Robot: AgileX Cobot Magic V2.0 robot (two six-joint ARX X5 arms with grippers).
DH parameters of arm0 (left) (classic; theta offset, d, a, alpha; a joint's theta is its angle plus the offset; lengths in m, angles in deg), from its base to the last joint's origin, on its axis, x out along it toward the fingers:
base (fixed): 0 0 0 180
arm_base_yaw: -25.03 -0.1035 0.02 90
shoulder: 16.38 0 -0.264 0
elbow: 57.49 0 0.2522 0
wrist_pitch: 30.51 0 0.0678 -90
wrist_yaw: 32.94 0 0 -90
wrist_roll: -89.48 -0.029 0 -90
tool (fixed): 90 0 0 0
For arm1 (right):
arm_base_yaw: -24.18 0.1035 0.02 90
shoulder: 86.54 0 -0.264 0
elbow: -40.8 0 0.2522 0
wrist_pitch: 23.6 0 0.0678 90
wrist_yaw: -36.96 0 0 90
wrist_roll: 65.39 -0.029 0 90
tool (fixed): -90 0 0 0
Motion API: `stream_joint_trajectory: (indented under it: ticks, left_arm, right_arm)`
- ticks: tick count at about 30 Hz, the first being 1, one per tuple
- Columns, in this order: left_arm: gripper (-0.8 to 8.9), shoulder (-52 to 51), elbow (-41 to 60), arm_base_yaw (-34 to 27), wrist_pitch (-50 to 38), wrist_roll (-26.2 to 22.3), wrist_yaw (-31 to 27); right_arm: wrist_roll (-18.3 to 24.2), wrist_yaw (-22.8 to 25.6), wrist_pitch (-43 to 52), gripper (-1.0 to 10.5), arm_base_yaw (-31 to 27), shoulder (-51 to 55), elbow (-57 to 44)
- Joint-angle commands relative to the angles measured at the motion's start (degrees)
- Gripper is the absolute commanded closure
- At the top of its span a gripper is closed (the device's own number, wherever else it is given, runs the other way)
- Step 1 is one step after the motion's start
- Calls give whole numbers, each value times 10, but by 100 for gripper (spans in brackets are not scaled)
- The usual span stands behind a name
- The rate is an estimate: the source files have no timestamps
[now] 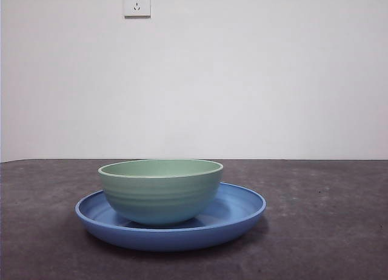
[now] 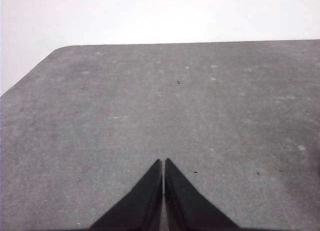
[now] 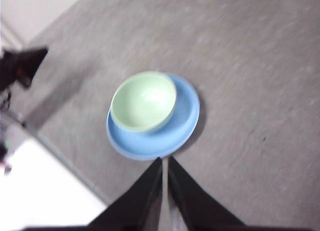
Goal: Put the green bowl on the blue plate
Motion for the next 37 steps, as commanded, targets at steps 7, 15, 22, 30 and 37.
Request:
stream_joint_trajectory:
  ticks: [7, 15, 22, 30, 37]
  left_arm:
    - [805, 0, 12, 0, 3, -3, -2]
    - [805, 0, 12, 0, 3, -3, -2]
    - [805, 0, 12, 0, 3, -3, -2]
    - [805, 0, 12, 0, 3, -3, -2]
    - [805, 0, 12, 0, 3, -3, -2]
  right_arm:
    - [83, 47, 255, 931, -161, 110, -200]
    - [95, 99, 526, 931, -222, 238, -455]
    - [94, 185, 591, 931, -226, 319, -594]
    - [92, 210, 587, 931, -226, 355, -666]
    - [90, 210, 545, 931, -237, 355, -666]
